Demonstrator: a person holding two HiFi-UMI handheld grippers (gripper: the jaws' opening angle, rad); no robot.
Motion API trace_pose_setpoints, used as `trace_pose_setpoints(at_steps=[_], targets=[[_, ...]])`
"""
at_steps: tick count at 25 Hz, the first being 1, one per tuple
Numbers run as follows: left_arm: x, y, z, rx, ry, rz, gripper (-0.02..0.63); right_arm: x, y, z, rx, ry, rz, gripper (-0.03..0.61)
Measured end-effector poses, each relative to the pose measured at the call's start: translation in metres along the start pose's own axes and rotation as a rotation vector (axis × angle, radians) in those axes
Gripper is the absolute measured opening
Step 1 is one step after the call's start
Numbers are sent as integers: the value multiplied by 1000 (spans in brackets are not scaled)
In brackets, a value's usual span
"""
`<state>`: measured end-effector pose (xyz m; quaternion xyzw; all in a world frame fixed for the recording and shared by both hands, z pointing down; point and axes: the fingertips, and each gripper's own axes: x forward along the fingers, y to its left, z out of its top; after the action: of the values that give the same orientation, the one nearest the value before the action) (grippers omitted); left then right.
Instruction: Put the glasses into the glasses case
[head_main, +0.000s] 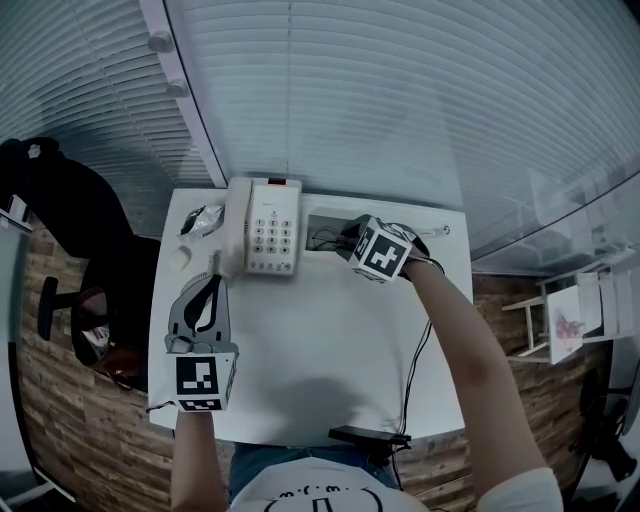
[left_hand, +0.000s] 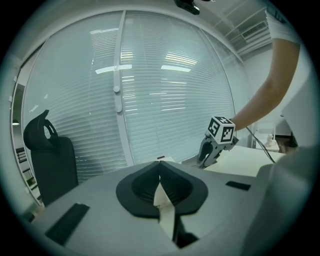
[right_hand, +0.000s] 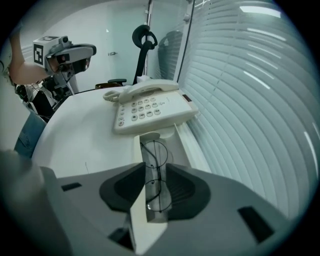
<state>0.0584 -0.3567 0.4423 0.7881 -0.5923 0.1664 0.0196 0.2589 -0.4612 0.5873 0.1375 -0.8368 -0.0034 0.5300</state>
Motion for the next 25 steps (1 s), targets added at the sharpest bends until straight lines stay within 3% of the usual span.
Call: trace_pose_setpoints(at_steps=[2, 4, 11, 15, 17, 21, 25], targets=[[-2, -2, 2, -5, -6, 1, 17, -12, 5, 6, 21, -54, -7, 175], [-3, -6, 5, -4, -14, -4, 17, -24, 10, 11, 57, -112, -21, 289], [-11, -25, 22, 27, -44, -28, 17, -64, 15, 9, 135, -215, -169, 307], [-13, -34, 26, 31, -51, -18, 17, -99, 17, 5, 281, -333, -266, 304], [-13, -39, 29, 27, -56, -1, 17, -121, 18, 5, 330, -394, -323, 260], [-14, -55, 44, 24, -84, 13, 17, -171, 23, 5, 364, -503, -455, 38], [-19, -79, 55, 34, -117, -14, 17, -216, 33, 2, 405, -603, -543, 11]])
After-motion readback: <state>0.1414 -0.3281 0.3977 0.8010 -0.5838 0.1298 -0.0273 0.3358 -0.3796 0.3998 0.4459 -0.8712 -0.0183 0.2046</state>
